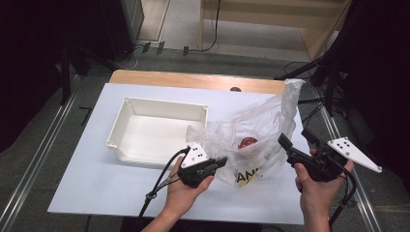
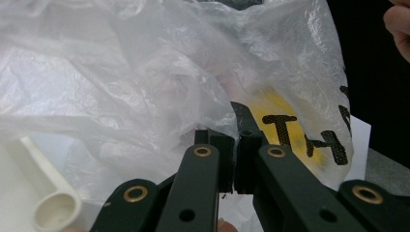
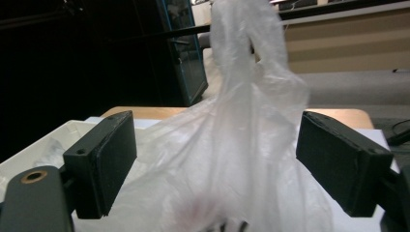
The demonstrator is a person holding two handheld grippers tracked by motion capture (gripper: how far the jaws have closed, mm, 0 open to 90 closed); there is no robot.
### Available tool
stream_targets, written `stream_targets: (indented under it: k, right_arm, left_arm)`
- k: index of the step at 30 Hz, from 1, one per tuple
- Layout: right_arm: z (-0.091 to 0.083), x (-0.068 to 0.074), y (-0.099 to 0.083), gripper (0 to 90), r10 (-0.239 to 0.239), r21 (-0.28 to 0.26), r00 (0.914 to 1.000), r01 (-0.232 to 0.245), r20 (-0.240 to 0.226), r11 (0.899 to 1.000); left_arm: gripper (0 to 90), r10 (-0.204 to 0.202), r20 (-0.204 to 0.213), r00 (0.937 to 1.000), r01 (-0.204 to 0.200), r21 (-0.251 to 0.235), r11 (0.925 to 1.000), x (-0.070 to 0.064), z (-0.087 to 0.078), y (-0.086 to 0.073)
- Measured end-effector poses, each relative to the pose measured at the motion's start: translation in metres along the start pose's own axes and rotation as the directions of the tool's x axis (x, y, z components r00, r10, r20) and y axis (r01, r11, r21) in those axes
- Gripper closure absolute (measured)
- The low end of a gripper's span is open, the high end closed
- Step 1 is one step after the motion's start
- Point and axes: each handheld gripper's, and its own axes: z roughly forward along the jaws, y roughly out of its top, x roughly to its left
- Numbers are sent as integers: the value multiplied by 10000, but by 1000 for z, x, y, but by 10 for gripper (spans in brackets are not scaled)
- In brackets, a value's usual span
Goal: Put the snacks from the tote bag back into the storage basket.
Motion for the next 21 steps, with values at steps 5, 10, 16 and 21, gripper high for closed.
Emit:
stream_targets:
  k: [5, 10, 16, 21]
  right_arm:
    - [19, 2, -7, 203, 265, 458, 9996, -267, 49, 9986]
    - [33, -7, -23, 622, 329, 654, 9989, -308, -322, 9974]
    - [41, -25, -35, 841, 528, 944, 9983, -501, -259, 9943]
    - [52, -29, -50, 877, 317, 1446, 9990, -270, -302, 9891]
  left_arm:
    - [900, 26, 231, 9997, -31, 253, 9997, -6, 8, -8]
    - [900, -74, 283, 9996, 61, 459, 9989, -8, 14, -19]
    - [900, -357, 147, 9993, 345, 734, 9967, -11, 21, -35]
    - [900, -500, -250, 9984, 529, 1327, 9897, -9, 23, -46]
